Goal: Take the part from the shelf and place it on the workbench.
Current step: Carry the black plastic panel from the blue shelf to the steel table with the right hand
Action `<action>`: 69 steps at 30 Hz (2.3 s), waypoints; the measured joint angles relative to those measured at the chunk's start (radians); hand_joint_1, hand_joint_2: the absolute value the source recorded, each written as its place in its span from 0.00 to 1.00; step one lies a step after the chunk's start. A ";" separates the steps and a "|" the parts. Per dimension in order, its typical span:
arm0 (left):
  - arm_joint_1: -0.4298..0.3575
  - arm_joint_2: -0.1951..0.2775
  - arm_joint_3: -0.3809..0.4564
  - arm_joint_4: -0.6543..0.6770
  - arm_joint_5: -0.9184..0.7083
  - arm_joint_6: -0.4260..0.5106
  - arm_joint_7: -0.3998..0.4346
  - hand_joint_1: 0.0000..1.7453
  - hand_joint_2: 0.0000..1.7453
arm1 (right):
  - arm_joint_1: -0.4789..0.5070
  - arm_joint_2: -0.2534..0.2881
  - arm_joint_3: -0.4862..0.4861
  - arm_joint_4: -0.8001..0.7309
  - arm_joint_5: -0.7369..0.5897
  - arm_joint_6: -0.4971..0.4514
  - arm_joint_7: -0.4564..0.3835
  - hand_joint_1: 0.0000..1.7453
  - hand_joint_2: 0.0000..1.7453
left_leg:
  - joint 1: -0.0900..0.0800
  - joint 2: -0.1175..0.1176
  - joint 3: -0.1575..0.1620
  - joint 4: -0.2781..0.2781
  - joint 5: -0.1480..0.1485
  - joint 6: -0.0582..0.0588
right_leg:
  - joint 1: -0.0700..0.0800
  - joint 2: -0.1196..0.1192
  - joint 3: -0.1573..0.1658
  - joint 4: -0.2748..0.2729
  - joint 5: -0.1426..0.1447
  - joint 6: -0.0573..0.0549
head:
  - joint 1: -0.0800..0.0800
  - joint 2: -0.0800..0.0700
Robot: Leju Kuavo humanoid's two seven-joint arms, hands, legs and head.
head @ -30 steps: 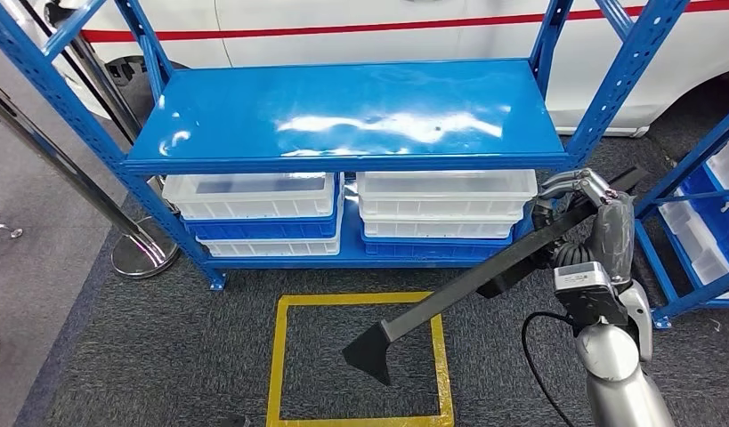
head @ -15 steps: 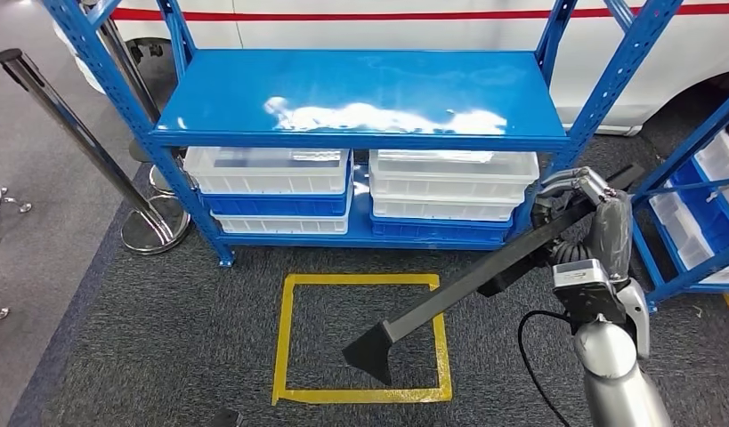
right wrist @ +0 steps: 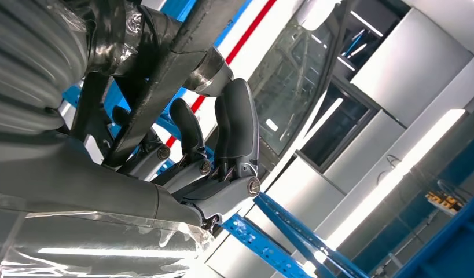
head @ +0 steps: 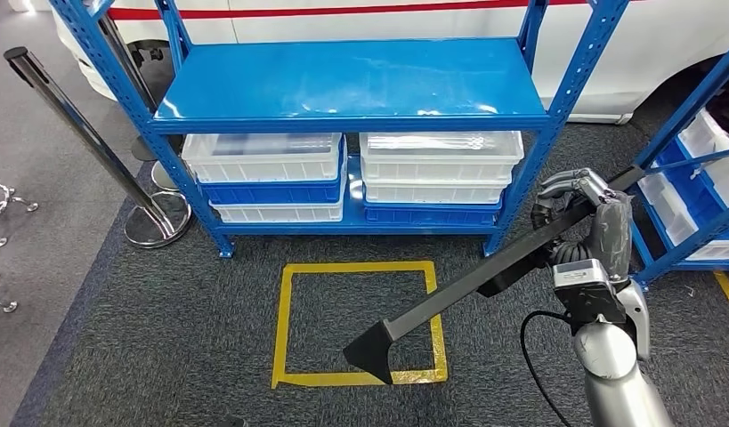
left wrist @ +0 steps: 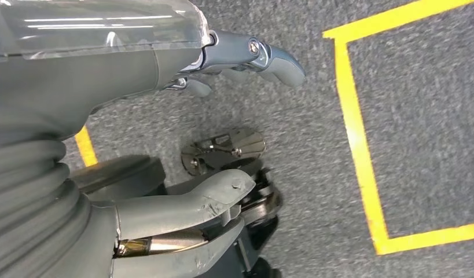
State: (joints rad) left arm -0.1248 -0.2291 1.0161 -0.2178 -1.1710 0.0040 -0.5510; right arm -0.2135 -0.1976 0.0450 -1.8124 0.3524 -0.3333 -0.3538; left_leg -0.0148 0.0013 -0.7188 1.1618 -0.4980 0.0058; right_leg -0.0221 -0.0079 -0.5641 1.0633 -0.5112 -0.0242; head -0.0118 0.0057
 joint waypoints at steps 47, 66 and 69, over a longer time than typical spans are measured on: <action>-0.003 0.001 -0.009 0.002 -0.003 0.004 0.000 0.00 1.00 | 0.006 -0.002 0.000 -0.004 -0.016 -0.005 -0.003 1.00 1.00 | -0.011 0.005 0.141 -0.184 0.085 0.053 | -0.001 0.008 -0.106 0.156 -0.074 0.038 | 0.001 0.000; -0.001 0.001 -0.009 0.003 -0.002 0.002 0.004 0.00 1.00 | 0.007 -0.002 0.000 0.000 -0.016 -0.006 -0.004 1.00 1.00 | 0.012 -0.002 0.039 0.120 -0.091 0.002 | 0.005 0.008 -0.106 0.039 0.058 -0.001 | 0.000 0.000; -0.004 0.001 -0.009 0.003 -0.002 0.003 0.003 0.00 1.00 | 0.007 -0.002 0.000 -0.003 -0.016 -0.006 -0.004 1.00 1.00 | 0.001 -0.002 0.177 -0.080 -0.043 0.023 | 0.005 0.008 -0.121 0.032 0.082 0.004 | 0.000 0.000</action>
State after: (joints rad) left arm -0.1285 -0.2281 1.0075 -0.2152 -1.1728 0.0072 -0.5477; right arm -0.2068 -0.1999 0.0450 -1.8158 0.3365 -0.3391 -0.3578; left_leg -0.0137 -0.0005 -0.5418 1.0823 -0.5411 0.0292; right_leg -0.0167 0.0001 -0.6850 1.0953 -0.4288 -0.0198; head -0.0121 0.0057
